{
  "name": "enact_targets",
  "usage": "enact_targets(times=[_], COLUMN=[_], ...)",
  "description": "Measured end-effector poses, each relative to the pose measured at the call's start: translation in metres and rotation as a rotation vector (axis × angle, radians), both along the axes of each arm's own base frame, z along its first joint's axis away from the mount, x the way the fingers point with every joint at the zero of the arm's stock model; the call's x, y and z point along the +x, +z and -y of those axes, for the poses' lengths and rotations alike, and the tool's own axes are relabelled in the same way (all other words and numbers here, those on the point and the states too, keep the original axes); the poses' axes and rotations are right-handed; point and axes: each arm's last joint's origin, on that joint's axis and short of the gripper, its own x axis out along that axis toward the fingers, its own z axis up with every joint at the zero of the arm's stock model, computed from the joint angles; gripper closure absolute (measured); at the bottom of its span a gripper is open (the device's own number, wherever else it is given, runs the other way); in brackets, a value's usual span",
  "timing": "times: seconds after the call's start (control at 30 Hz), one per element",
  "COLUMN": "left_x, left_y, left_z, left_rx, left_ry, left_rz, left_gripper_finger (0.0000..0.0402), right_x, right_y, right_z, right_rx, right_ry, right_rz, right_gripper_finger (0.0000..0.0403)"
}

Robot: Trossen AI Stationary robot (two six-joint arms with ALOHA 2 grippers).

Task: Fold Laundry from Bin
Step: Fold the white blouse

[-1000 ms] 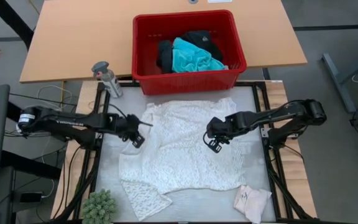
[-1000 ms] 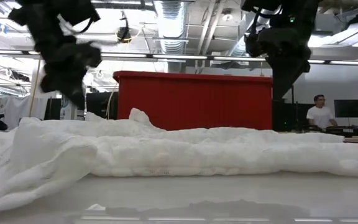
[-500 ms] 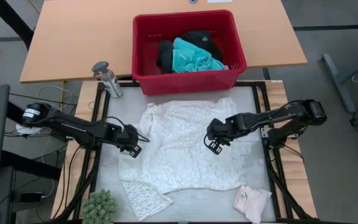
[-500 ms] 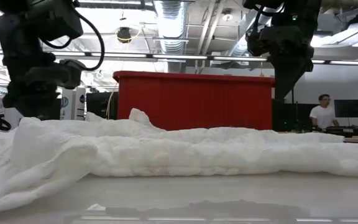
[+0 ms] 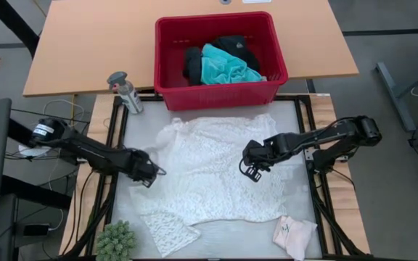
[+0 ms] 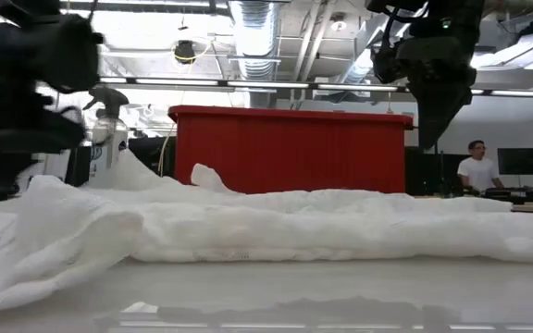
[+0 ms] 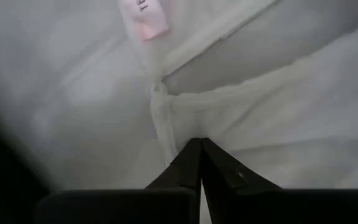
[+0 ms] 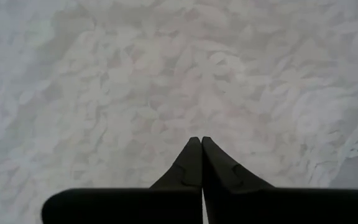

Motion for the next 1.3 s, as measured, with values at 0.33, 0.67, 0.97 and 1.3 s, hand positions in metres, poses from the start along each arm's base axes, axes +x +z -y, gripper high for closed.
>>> enact_targets(times=[0.33, 0.67, 0.97, 1.3], left_x=[0.002, 0.011, 0.045, 0.059], left_y=[0.051, 0.047, 0.046, 0.094], left_z=[0.004, -0.031, -0.033, 0.044], left_rx=[0.139, 0.405, 0.144, -0.025], left_ry=[0.152, 0.286, 0.090, -0.518], left_rz=[0.336, 0.531, 0.758, 0.921], left_gripper_finger=[0.0401, 0.0401, 0.0401, 0.0401], right_x=[0.000, 0.000, 0.022, 0.021], right_y=[0.000, 0.000, 0.001, -0.059], right_z=[0.000, 0.003, -0.010, -0.119], right_rx=[-0.004, -0.069, 0.149, 0.206], right_ry=[-0.004, 0.021, 0.123, 0.263], right_rz=[0.000, -0.005, 0.172, 0.025], right_gripper_finger=[0.0370, 0.0371, 0.0388, 0.0386])
